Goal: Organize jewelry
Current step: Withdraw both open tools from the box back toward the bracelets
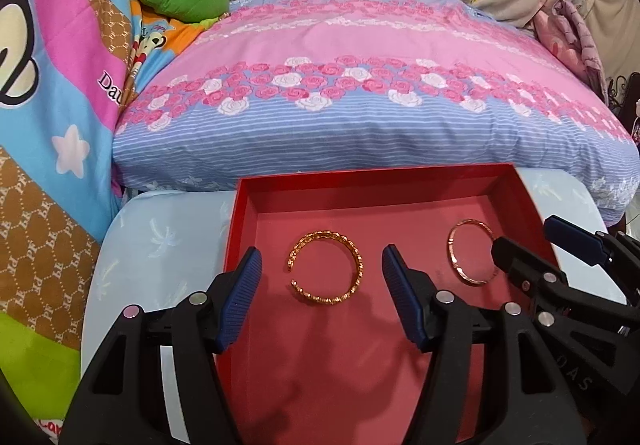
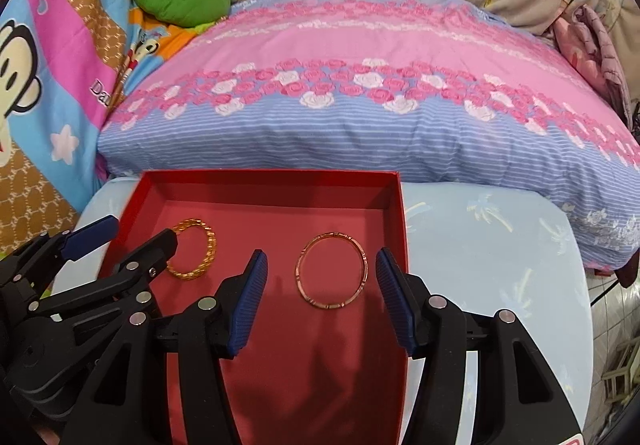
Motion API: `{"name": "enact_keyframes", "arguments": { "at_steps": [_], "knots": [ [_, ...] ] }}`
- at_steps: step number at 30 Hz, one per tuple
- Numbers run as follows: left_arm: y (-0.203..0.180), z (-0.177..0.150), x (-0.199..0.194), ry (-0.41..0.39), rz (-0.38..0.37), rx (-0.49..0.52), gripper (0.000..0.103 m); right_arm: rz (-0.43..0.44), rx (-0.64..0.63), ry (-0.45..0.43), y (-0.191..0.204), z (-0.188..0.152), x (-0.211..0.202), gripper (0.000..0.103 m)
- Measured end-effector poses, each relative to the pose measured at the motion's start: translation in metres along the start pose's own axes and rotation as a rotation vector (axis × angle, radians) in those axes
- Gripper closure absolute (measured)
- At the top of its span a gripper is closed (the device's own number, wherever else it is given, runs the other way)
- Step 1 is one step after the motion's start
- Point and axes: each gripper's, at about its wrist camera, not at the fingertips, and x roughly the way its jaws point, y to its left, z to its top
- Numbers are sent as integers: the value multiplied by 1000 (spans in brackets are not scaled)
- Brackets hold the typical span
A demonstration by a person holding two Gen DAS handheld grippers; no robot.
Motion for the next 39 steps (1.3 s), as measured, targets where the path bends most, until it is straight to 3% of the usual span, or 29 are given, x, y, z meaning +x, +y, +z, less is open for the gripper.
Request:
{"name": "enact_keyframes", "arguments": {
  "at_steps": [11,19,34,37,39],
  "knots": [
    [-5,-35,-90,-76,-4,-4,44,-7,-11,-110,10,-42,-99,47],
    [-6,-77,-135,-82,-9,-20,44,10,-5,-127,18,-88,-149,47],
    [-9,-150,-167,-41,-15,-25,43,16,9,-96,24,-165,-179,47],
    [-4,-168,-167,-26,-17,-27,33,5,0,-81,25,-181,-179,43],
    [0,-180,-165,-8,-18,-36,33,0,-4,-66,23,-192,-177,43]
  ]
}}
